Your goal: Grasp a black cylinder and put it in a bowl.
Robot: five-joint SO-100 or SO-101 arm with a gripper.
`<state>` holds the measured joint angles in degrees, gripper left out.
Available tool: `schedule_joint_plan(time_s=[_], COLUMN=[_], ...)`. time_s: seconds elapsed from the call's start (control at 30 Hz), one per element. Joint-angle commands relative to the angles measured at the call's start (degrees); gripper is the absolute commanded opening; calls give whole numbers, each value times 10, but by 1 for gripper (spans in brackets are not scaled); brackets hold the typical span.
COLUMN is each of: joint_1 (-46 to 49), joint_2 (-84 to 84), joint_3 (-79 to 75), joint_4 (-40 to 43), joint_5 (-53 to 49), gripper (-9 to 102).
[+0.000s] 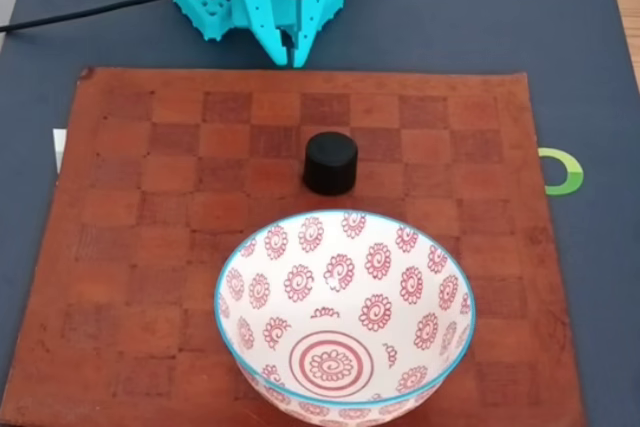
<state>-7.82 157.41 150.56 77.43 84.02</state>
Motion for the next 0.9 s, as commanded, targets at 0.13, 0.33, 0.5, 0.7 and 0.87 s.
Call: schedule_joint_plan(time_s=[0.13,0.33,0.5,0.7,0.87], joint_1=[-33,-64,-97,-124,-141], joint_2=[-193,-323,-390,-437,-468], joint_3=[-144,-221,-261,-285,-287], joint_4=[39,59,54,49,9], joint_5=[-4,-4,-4,-3,-3], gripper=[0,6,20,26,29])
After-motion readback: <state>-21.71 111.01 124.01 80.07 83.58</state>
